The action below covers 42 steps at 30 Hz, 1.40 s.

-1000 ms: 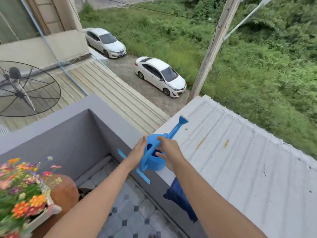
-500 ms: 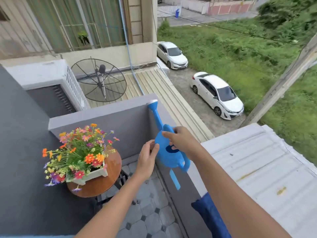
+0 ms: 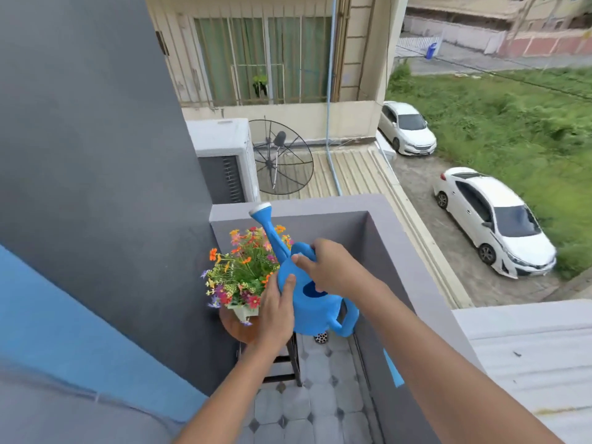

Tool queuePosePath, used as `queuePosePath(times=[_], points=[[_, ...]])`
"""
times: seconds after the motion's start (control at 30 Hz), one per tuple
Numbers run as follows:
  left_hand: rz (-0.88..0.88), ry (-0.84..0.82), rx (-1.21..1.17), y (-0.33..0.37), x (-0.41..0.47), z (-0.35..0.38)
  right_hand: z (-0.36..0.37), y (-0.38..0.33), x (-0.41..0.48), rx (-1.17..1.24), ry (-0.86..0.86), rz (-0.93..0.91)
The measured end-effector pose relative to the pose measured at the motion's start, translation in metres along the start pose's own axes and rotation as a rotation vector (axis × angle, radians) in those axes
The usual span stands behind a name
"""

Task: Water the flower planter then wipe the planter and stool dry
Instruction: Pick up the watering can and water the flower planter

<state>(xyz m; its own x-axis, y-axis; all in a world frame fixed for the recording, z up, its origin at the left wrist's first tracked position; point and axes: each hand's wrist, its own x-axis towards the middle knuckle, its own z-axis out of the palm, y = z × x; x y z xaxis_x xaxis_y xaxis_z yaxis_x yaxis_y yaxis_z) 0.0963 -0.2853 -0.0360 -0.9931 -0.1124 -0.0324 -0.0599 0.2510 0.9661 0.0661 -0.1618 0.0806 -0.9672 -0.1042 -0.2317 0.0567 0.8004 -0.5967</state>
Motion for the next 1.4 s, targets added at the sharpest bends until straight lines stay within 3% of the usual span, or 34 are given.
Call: queuePosePath(times=[0.27, 0.5, 0.67, 0.87, 1.4], points=[[-0.086, -0.005, 0.129, 0.005, -0.007, -0.047, 0.018, -0.056, 0.007, -0.293, -0.029, 0.038], [-0.062, -0.054, 0.389, 0.002, -0.017, -0.070, 0.015, -0.078, 0.000, -0.346, -0.070, 0.039], [-0.042, -0.172, 0.277, 0.000, -0.012, -0.076, 0.023, -0.083, 0.009, -0.321, -0.050, 0.086], [-0.140, -0.229, 0.157, 0.007, 0.000, -0.082, 0.020, -0.091, 0.015, -0.284, -0.039, 0.142], [-0.168, -0.210, 0.091, 0.011, 0.021, -0.092, 0.016, -0.100, 0.036, -0.307, -0.056, 0.133]])
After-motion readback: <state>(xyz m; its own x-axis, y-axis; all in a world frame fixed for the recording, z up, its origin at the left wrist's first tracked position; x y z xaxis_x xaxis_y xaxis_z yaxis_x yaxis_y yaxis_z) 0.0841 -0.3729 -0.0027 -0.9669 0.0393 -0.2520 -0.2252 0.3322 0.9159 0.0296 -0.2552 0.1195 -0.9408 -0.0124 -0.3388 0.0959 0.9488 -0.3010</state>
